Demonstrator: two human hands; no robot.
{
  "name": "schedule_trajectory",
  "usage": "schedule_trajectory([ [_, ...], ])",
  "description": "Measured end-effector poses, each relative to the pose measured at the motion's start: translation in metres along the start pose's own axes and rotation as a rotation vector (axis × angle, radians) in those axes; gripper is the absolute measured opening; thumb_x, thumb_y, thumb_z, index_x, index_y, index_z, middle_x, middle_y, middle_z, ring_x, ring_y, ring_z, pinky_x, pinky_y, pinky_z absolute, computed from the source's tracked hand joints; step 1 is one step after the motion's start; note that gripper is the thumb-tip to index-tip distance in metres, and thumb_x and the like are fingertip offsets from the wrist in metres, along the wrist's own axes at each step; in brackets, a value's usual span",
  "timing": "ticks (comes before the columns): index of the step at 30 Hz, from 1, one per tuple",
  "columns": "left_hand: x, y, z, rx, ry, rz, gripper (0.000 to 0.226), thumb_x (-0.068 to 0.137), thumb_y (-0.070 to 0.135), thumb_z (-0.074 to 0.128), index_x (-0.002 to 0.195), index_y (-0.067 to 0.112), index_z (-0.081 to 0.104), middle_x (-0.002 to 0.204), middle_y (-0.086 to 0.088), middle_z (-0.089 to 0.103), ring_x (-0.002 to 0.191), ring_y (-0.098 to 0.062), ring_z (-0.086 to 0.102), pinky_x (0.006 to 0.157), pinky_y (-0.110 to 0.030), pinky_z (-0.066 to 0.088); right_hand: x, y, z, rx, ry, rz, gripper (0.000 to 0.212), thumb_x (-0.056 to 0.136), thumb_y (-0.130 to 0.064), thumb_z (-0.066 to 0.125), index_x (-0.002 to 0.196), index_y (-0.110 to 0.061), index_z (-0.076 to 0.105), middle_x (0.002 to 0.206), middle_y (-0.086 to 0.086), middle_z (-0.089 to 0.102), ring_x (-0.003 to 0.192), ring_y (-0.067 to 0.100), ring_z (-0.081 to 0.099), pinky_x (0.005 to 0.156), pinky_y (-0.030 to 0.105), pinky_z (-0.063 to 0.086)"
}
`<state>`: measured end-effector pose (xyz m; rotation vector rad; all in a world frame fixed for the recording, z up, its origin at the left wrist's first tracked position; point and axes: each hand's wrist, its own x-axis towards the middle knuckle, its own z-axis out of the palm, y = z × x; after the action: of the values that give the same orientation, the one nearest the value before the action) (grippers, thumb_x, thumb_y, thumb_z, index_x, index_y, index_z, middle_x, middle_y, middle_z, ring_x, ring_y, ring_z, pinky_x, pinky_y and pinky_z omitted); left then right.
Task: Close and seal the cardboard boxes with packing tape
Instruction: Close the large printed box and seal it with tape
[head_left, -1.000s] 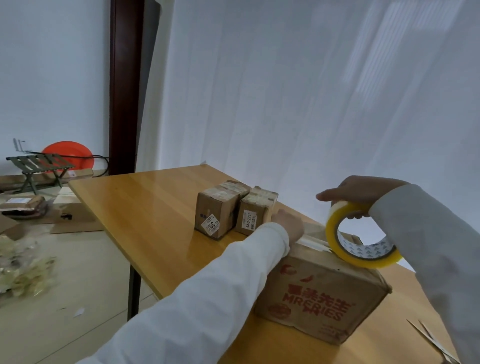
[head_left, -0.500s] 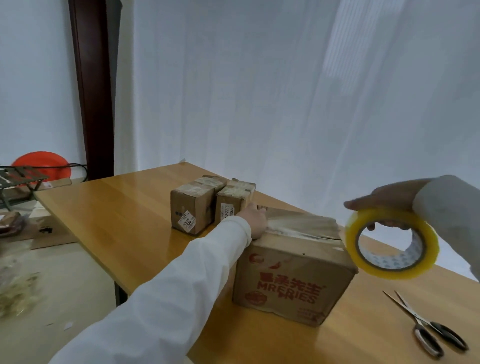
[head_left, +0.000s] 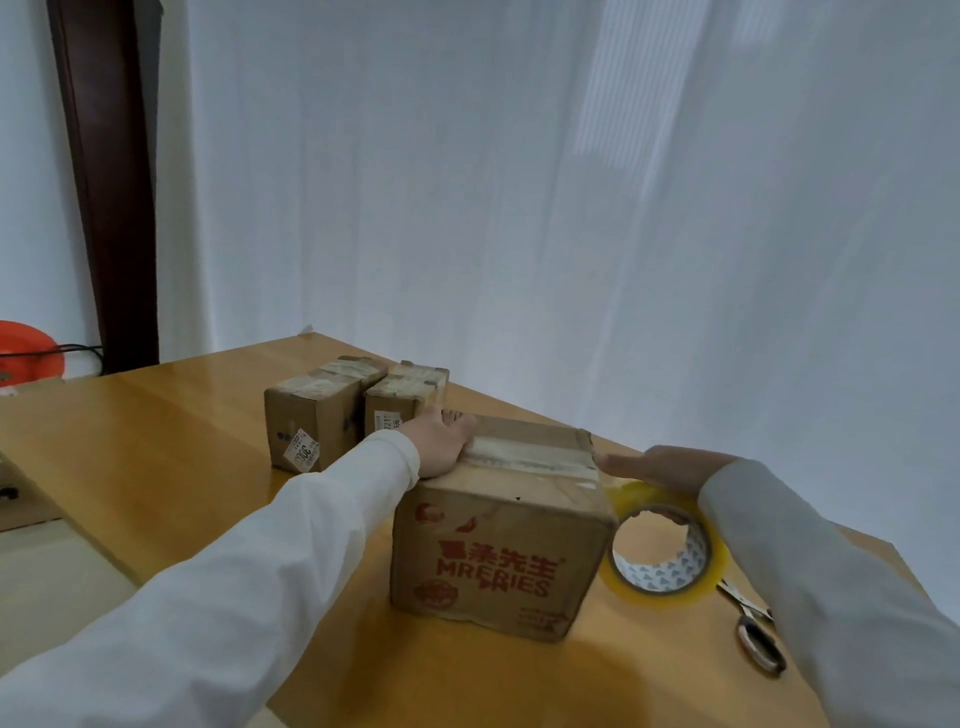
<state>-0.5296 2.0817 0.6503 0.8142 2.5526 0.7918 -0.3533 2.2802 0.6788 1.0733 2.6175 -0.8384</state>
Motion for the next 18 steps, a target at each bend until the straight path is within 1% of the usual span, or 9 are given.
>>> schedule_trajectory([
  [2,-0.004,0.006,-0.001,0.057,-0.007,0.011,0.073,0.097,0.057,0.025,0.151,0.012,0.005,0.150,-0.013,0.032,0.129,-0.031,0.042,0.100,-0.033,0.034,0.001,0.005,0.003,0.038,0.049,-0.005,0.067,0.071,-0.080,0.052,0.058,-0.014,0.058,0.046,0.003,0.045,0.044,0.017,0.039,0.057,0.028,0.038],
  [5,-0.004,0.007,-0.002,0.102,-0.030,0.000,0.073,0.098,0.056,0.025,0.151,0.012,0.002,0.152,-0.014,0.028,0.135,-0.031,0.035,0.106,-0.033,0.030,0.005,0.014,0.009,0.188,0.079,-0.091,0.062,0.073,-0.071,0.060,0.067,-0.011,0.048,0.052,0.005,0.040,0.044,0.016,0.037,0.056,0.026,0.039],
  [7,0.000,0.004,-0.003,0.088,-0.068,-0.022,0.072,0.097,0.058,0.023,0.152,0.015,0.001,0.155,-0.014,0.021,0.140,-0.032,0.028,0.112,-0.037,0.024,0.006,0.025,0.016,0.350,0.080,-0.166,0.056,0.076,-0.063,0.066,0.078,-0.010,0.049,0.061,0.009,0.045,0.050,0.016,0.042,0.056,0.023,0.042],
  [9,0.006,0.000,-0.003,0.064,-0.072,-0.019,0.073,0.096,0.059,0.022,0.152,0.016,0.003,0.156,-0.012,0.019,0.141,-0.032,0.026,0.113,-0.038,0.022,0.004,0.035,0.019,0.446,0.041,-0.166,0.052,0.074,-0.059,0.065,0.079,-0.008,0.054,0.062,0.010,0.053,0.052,0.017,0.047,0.056,0.025,0.045],
  [11,0.008,-0.001,-0.002,0.063,-0.069,-0.011,0.073,0.096,0.060,0.022,0.152,0.015,0.004,0.156,-0.012,0.019,0.141,-0.031,0.025,0.113,-0.038,0.022,0.009,0.040,0.018,0.394,0.009,-0.111,0.053,0.078,-0.060,0.061,0.068,-0.009,0.056,0.053,0.007,0.053,0.047,0.017,0.046,0.055,0.026,0.043],
  [12,0.009,-0.001,-0.002,0.072,-0.064,-0.010,0.073,0.096,0.059,0.021,0.152,0.015,0.005,0.156,-0.012,0.019,0.141,-0.032,0.025,0.113,-0.038,0.021,0.012,0.039,0.018,0.326,0.013,-0.069,0.055,0.080,-0.061,0.060,0.061,-0.010,0.055,0.049,0.005,0.051,0.045,0.017,0.044,0.055,0.027,0.042],
  [14,0.010,-0.002,-0.002,0.085,-0.061,-0.015,0.073,0.096,0.060,0.021,0.152,0.015,0.005,0.156,-0.012,0.020,0.141,-0.032,0.026,0.113,-0.037,0.022,0.020,0.034,0.016,0.207,0.013,0.014,0.061,0.076,-0.068,0.061,0.053,-0.012,0.056,0.047,0.003,0.051,0.046,0.018,0.045,0.056,0.027,0.043],
  [17,0.010,-0.002,-0.002,0.089,-0.063,-0.010,0.074,0.096,0.060,0.020,0.152,0.014,0.006,0.156,-0.012,0.021,0.140,-0.032,0.026,0.113,-0.037,0.022,0.029,0.029,0.015,0.184,0.026,0.090,0.067,0.051,-0.079,0.070,0.063,-0.014,0.061,0.060,0.006,0.057,0.060,0.022,0.052,0.060,0.030,0.048],
  [18,0.011,-0.003,-0.002,0.088,-0.058,-0.007,0.074,0.096,0.060,0.020,0.152,0.014,0.006,0.155,-0.012,0.022,0.140,-0.032,0.027,0.113,-0.037,0.022,0.031,0.030,0.016,0.180,0.038,0.090,0.068,0.050,-0.080,0.070,0.066,-0.014,0.062,0.065,0.006,0.058,0.064,0.023,0.054,0.062,0.032,0.050],
])
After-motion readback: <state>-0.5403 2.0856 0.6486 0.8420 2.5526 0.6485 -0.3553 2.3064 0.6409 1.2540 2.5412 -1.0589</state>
